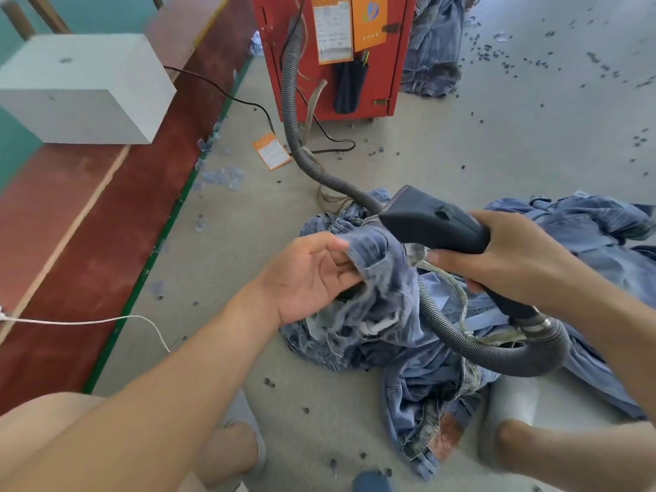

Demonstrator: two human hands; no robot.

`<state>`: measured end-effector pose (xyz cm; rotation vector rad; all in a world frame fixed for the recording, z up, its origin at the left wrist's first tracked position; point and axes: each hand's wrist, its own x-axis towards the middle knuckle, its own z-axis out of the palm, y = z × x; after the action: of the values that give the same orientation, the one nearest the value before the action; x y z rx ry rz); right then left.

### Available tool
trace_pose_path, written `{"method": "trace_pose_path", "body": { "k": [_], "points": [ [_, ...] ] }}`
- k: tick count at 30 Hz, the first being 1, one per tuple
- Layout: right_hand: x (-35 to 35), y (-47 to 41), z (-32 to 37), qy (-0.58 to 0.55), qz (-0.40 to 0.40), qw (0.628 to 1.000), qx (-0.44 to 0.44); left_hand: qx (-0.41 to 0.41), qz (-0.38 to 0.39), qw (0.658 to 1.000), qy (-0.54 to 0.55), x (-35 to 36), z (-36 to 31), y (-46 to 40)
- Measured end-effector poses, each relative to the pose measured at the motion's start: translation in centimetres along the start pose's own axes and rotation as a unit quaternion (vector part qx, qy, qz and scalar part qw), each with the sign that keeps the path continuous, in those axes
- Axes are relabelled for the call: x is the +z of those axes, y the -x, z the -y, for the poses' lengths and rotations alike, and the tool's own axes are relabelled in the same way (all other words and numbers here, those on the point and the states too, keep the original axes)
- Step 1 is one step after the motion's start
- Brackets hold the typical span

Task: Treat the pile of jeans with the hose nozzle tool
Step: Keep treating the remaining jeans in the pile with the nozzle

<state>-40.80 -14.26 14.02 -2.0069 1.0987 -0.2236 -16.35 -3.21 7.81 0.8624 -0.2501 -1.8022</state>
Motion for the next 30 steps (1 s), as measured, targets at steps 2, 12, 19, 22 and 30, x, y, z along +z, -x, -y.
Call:
{"method": "trace_pose_path", "body": {
  "k": [2,12,19,22,30],
  "points": [
    [0.0,0.3,0.1,0.003,-0.004,1.000,0.000,0.016,0.008,0.999,-0.044,0.1,-0.5,-0.1],
    [-1.4,0.7,0.4,0.030,0.010,0.999,0.001,0.006,-0.144,0.975,-0.168,-0.1,0.0,-2.2],
    [-1.6,0.8,-0.6,0.044,0.008,0.999,-0.019,-0.004,-0.095,0.985,-0.147,-1.0,-1.3,-2.3],
    [-1.8,0.9,-0.7,0.079,-0.007,0.995,-0.063,-0.008,-0.083,0.987,-0.137,-0.8,-1.4,-2.2],
    [-1.5,1.2,-1.0,0.153,0.035,0.980,-0.122,0.077,-0.206,0.970,-0.105,-1.1,-1.0,-3.0]
  ]
}}
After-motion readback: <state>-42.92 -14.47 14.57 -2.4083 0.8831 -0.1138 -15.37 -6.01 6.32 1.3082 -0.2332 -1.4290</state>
